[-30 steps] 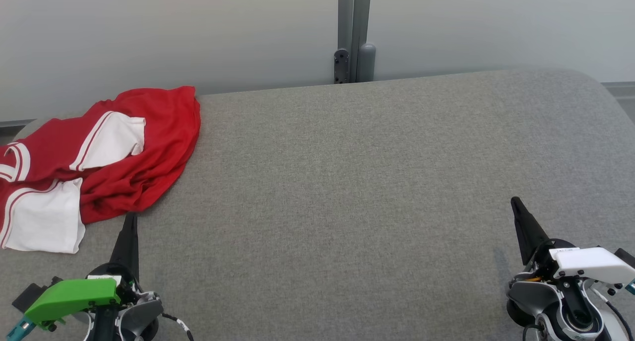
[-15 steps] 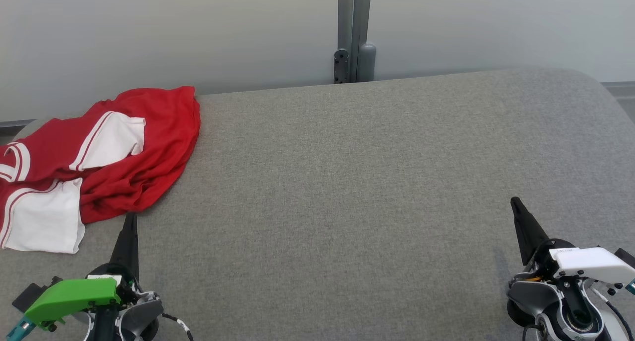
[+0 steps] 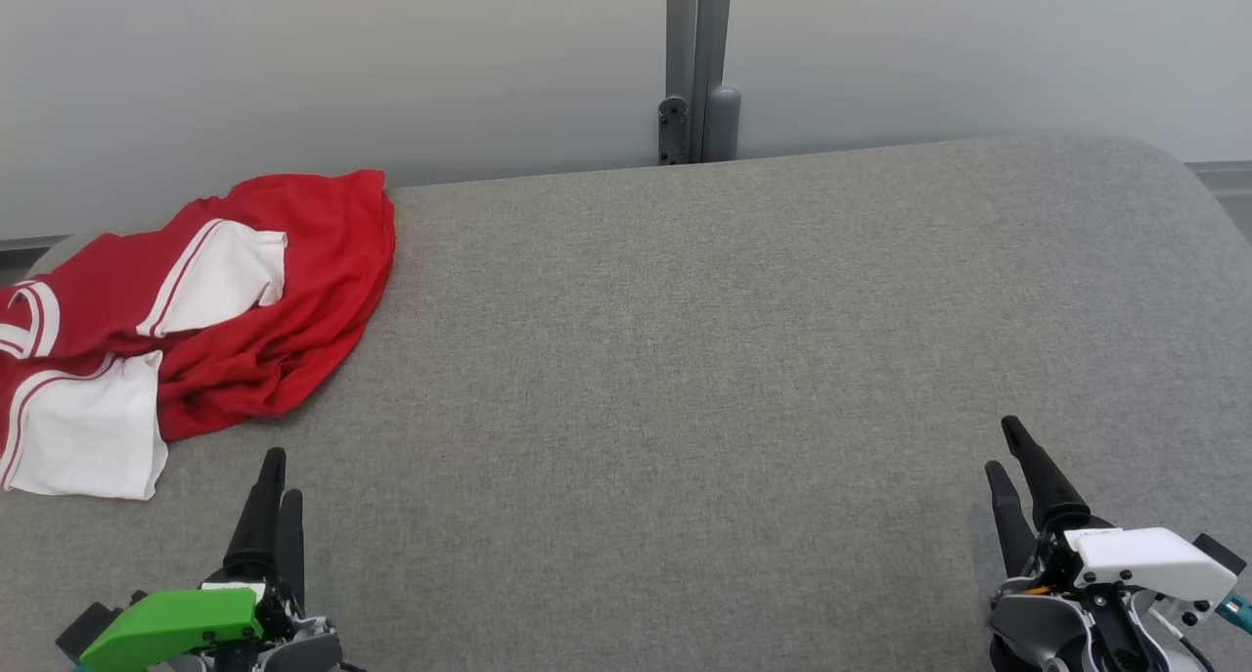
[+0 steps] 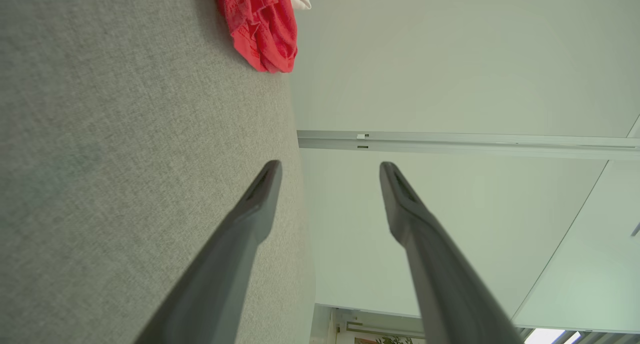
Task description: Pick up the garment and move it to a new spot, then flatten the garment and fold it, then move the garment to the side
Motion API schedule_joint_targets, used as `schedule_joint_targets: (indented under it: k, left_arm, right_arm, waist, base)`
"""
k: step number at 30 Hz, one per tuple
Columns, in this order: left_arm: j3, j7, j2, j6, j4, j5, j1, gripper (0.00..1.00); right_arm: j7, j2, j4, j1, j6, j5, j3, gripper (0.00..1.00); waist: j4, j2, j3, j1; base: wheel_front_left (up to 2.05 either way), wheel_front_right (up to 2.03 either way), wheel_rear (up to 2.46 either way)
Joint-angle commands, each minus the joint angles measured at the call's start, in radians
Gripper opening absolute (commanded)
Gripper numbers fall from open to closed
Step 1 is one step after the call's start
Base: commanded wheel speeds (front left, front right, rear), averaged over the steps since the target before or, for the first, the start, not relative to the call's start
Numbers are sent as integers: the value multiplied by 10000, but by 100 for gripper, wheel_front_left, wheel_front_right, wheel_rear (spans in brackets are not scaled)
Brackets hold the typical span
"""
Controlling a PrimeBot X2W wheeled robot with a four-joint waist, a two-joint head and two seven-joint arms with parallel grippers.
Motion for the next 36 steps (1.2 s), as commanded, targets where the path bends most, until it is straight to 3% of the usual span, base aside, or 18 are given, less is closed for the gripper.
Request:
schedule_joint_targets:
  k: [1,12,26,36]
  left_arm:
    - [-112,-135,34,0,-244,108,-136,100]
    - [-431,-654,49,0,-622,734,48,100]
    - [-858,-1238,68,590,-1463,3365,118,100]
    - [-1245,-1600,80,853,-1936,5562,179,100]
  right_arm:
    - [-140,-38,-213,-119,2,-89,98,100]
    - [-659,-58,-453,-1,3,-811,259,100]
    - [-1244,-83,-1226,96,5,-2986,275,100]
    - [-1610,-99,-1722,229,6,-5205,568,100]
  waist:
    - [0,0,2,0]
    - [9,0,10,0]
    - [26,0,18,0]
    - [44,0,26,0]
  base:
    - [0,0,0]
    - [0,0,0]
    - [0,0,0]
    - [0,0,0]
